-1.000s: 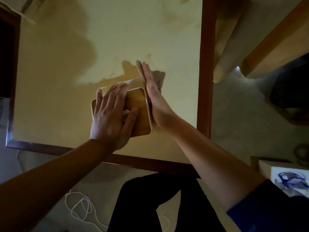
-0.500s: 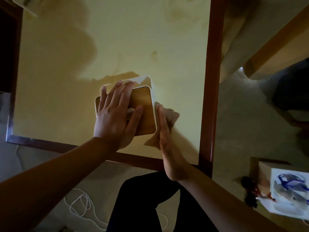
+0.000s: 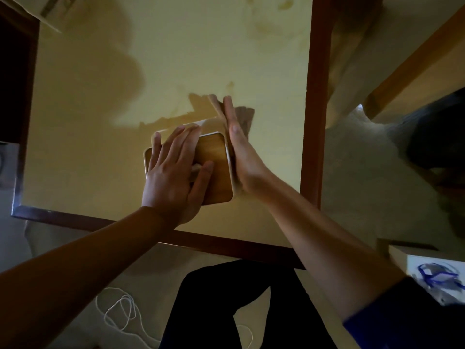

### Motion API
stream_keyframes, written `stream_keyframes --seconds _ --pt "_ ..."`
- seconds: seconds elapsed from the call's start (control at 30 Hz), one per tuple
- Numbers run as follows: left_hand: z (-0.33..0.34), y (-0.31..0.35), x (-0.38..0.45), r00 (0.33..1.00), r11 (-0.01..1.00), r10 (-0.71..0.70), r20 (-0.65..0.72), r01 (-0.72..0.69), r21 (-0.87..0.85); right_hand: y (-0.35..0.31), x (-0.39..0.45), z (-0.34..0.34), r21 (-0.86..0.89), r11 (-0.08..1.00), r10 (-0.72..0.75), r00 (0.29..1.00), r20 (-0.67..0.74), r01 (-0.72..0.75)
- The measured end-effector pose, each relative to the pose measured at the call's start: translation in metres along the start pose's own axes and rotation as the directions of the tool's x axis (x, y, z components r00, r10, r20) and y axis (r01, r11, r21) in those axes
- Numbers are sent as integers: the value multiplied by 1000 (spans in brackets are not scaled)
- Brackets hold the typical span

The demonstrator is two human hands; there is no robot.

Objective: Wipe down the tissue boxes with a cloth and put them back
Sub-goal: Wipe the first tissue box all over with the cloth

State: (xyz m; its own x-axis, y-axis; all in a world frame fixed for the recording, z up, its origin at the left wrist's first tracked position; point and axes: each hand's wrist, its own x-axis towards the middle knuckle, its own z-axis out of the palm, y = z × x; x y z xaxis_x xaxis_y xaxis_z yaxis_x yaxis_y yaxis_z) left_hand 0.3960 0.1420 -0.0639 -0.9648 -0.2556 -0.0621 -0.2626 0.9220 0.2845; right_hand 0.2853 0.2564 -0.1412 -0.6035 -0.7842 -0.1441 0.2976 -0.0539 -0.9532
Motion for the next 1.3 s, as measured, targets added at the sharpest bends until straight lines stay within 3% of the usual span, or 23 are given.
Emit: stream_keyframes --seconds 0.17,0.37,0.53,0.67,0.83,0.93,1.03,1.2,1.3 --pt "1 -1 0 1000 1000 5 -7 -5 -12 2 -78 21 -44 997 -65 997 -36 63" --pt "2 -2 1 1000 1000 6 -12 -6 -9 12 -132 32 -179 984 3 999 -34 -9" --pt "2 -1 2 1000 1000 -8 -9 8 -3 14 -127 42 -324 943 -151 964 -218 75" --pt "1 -1 2 1000 1000 -6 -9 6 -3 12 -128 53 -483 876 -235 873 -426 0" --pt "1 0 2 1000 1000 -13 -6 13 -2 -4 -130 27 -452 891 -233 882 -410 26" --pt "1 0 2 1000 1000 -19 -8 19 2 -26 -122 2 -395 917 -141 880 -454 -57" --pt "0 -1 2 1000 1000 -18 0 18 4 -38 -101 -19 -511 849 -147 868 -474 -134" --pt "1 0 1 1000 1000 -12 -9 12 6 -60 -77 -29 -747 665 -446 802 -397 0" --pt "1 -1 0 1000 1000 -9 -18 9 8 -60 -83 -30 -806 591 -506 795 -335 36"
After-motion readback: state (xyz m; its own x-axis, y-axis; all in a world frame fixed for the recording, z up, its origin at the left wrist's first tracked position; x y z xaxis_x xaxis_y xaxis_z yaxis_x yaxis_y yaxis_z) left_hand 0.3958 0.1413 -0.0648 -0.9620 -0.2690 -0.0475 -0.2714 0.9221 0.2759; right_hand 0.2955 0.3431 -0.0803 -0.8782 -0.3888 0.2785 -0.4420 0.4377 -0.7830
